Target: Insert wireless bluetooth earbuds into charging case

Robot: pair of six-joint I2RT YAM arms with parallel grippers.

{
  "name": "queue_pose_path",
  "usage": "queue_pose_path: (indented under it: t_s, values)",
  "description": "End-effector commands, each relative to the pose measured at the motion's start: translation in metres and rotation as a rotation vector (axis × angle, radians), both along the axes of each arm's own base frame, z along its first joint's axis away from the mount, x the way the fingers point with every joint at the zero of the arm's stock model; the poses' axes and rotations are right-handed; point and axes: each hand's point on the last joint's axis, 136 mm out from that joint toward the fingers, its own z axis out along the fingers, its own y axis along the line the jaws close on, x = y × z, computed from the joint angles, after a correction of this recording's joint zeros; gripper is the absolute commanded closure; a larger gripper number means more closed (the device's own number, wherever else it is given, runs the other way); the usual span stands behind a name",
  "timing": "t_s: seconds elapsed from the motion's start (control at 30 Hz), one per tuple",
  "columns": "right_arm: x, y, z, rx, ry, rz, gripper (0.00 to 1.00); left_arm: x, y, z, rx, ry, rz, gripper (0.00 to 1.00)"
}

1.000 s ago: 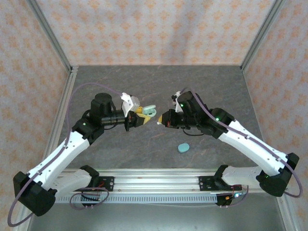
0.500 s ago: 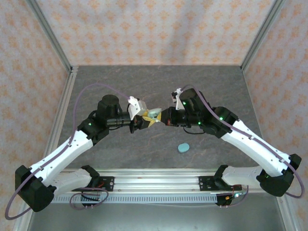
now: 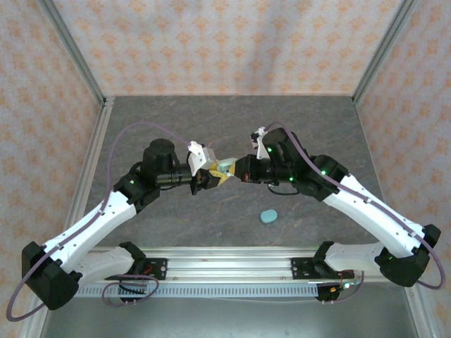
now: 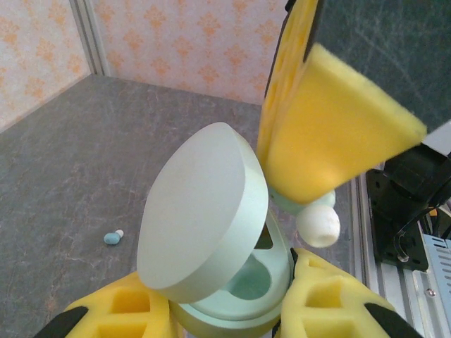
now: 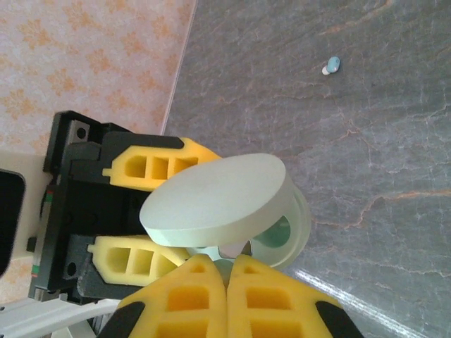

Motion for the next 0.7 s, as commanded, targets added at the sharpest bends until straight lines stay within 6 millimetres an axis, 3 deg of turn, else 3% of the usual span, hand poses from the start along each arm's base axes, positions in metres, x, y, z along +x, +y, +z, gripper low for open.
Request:
queue_pose_path:
  t_s: [0.0,0.23,0.33,0.67]
  values:
    - [0.009,-0.001,0.019,0.026,-0.053,-0.043,0.98,0.0,-0.001,0.028,-0.039,-0.099,-0.001,1.0]
    - [0.014,-0.002,0.019,0.025,-0.072,-0.065,0.98,-0.001,-0.003,0.03,-0.046,-0.094,-0.012,1.0]
    - [0.019,0.006,0.008,0.006,-0.053,-0.059,0.98,-0.001,-0.003,0.03,-0.047,-0.092,-0.013,1.0]
    - [0.019,0.018,0.008,0.025,-0.035,-0.024,0.98,-0.001,-0.003,0.031,-0.048,-0.094,-0.01,1.0]
